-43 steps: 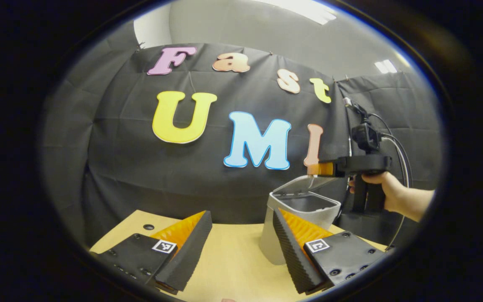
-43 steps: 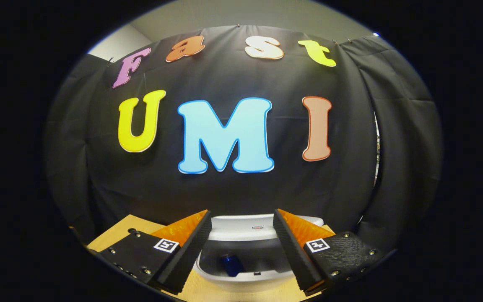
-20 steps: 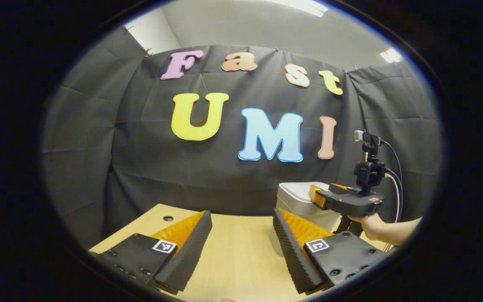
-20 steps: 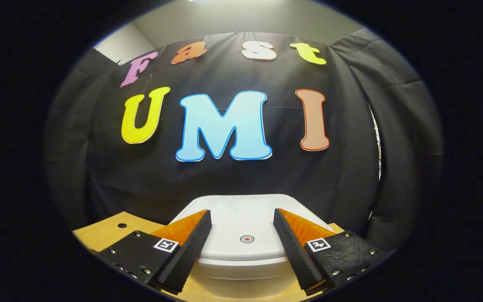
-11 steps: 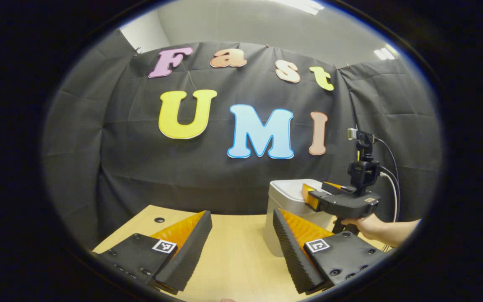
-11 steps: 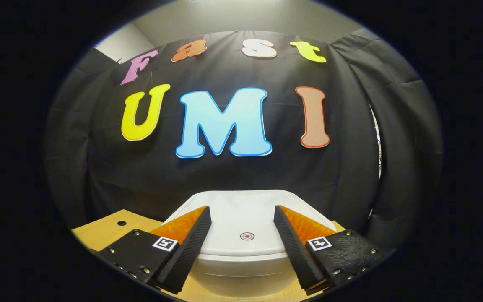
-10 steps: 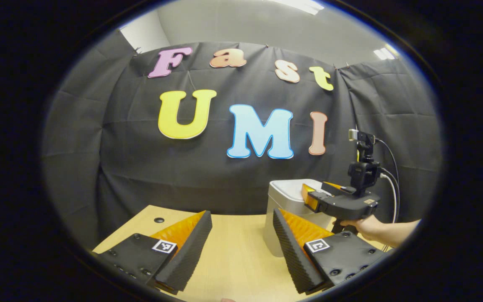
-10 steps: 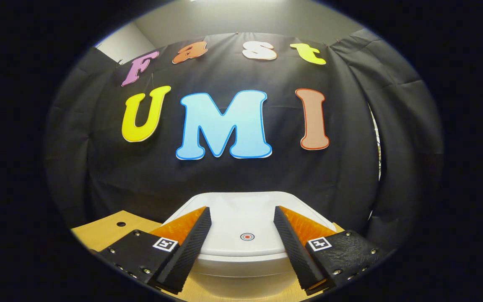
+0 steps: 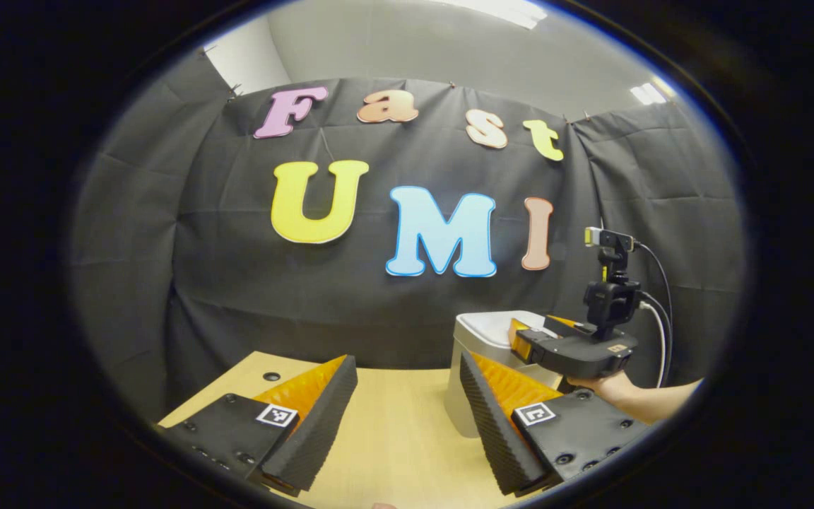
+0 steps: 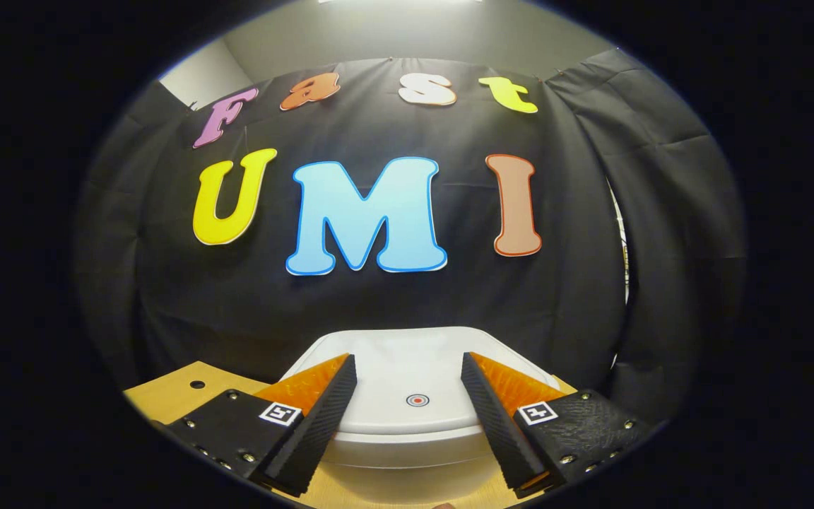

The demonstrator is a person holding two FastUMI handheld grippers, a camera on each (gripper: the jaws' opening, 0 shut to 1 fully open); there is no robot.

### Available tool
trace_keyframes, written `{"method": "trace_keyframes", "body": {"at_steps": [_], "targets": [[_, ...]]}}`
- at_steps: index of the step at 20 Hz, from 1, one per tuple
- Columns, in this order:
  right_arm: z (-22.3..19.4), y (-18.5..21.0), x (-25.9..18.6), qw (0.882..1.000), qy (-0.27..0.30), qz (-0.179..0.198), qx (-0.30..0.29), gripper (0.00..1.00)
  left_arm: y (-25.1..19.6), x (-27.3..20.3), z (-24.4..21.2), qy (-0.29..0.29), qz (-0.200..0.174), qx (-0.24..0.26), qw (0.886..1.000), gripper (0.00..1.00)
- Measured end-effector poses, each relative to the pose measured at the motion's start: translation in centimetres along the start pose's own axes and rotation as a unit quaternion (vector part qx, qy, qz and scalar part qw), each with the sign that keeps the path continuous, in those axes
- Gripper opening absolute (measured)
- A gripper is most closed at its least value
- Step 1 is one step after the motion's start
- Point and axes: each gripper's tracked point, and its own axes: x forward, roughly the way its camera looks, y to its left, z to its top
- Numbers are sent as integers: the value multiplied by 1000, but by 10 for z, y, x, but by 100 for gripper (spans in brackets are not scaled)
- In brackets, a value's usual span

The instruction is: Press the lid of the desktop garbage bin to open it, pick up the crumpled paper on the desktop and throw it into the bin, then pick up the pop can on the desktop and drop it into the bin, and finally close the garbage bin lid.

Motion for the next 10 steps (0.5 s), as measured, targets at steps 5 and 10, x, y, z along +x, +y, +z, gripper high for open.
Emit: {"method": "trace_keyframes", "body": {"at_steps": [5,10], "targets": [[1,-12,-33,999,33,-17,2,95,0,2,6,-5,1,11,1000,95],[-1,-26,-77,999,35,-25,-4,94,-2,7,5,-12,5,9,1000,95]]}}
